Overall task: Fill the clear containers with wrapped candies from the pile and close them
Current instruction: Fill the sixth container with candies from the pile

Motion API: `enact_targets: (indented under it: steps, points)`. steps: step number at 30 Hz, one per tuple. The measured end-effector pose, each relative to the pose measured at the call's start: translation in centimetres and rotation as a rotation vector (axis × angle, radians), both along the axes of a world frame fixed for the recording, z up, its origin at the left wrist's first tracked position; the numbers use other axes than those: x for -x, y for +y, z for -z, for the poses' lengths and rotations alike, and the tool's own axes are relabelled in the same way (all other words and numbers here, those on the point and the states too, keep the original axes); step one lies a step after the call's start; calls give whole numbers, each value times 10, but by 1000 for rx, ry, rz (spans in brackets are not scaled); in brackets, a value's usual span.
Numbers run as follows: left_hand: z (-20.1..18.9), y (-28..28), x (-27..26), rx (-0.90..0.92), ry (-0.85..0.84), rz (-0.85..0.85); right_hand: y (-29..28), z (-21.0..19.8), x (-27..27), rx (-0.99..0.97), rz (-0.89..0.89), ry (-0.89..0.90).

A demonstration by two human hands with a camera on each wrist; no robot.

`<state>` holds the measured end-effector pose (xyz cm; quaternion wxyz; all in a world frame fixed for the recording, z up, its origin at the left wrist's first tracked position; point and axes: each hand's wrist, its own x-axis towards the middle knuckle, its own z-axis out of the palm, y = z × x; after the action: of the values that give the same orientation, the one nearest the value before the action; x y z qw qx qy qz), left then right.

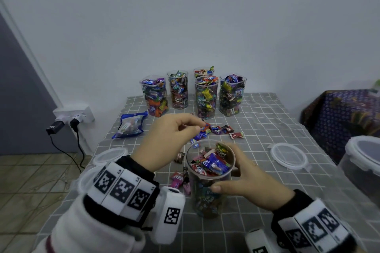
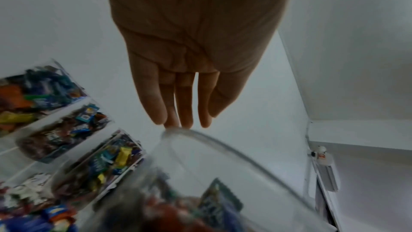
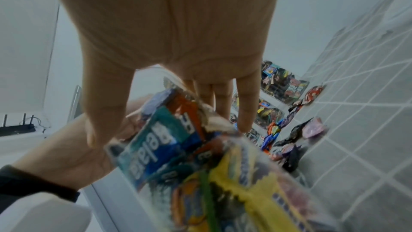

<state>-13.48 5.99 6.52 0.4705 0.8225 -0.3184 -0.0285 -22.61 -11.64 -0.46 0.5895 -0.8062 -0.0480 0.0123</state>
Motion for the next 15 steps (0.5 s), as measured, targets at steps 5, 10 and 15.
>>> enact_targets:
  steps: [5, 10, 15]
  points:
    - [21, 3, -12, -147, 135, -42, -18, 0, -11, 216, -174, 168]
    - [63, -5, -26, -572, -8, 92, -31, 8, -36, 532, -87, 176]
    - [126, -1, -54, -757, 40, 115, -43, 34, -65, 833, -40, 236]
